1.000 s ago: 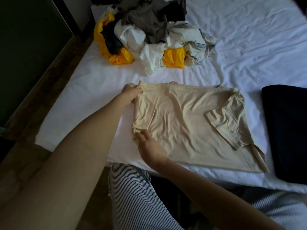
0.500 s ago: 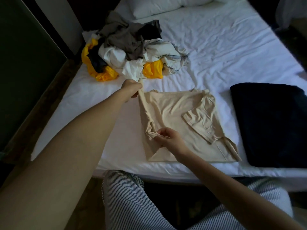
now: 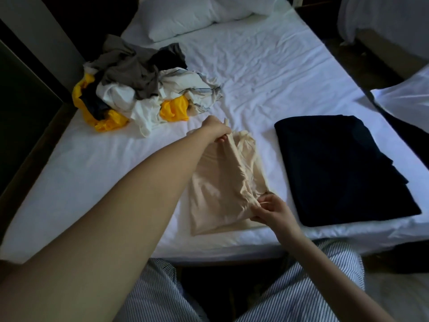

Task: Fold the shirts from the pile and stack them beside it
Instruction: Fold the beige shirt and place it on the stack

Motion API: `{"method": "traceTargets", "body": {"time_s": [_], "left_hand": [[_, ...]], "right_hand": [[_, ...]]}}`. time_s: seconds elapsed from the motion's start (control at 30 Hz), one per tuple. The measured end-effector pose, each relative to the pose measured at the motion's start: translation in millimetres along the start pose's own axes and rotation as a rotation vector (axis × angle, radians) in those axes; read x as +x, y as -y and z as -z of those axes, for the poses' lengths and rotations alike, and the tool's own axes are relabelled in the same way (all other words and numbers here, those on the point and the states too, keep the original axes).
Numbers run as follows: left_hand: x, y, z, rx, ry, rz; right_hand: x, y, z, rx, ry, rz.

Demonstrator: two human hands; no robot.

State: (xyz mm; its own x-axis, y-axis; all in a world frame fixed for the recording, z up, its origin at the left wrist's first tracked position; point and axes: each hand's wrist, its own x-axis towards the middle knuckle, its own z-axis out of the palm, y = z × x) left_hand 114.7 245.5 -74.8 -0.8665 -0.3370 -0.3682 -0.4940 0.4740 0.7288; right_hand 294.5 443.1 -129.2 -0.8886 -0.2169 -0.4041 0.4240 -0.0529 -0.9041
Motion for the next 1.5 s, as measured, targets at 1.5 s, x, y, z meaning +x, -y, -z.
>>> {"method": "traceTargets", "body": {"time_s": [1.5], "left_hand": [[-164, 238, -38, 0.397, -0.144, -0.811]], "right_hand": [[9, -26, 28, -0.655, -0.228, 0.082]]}}
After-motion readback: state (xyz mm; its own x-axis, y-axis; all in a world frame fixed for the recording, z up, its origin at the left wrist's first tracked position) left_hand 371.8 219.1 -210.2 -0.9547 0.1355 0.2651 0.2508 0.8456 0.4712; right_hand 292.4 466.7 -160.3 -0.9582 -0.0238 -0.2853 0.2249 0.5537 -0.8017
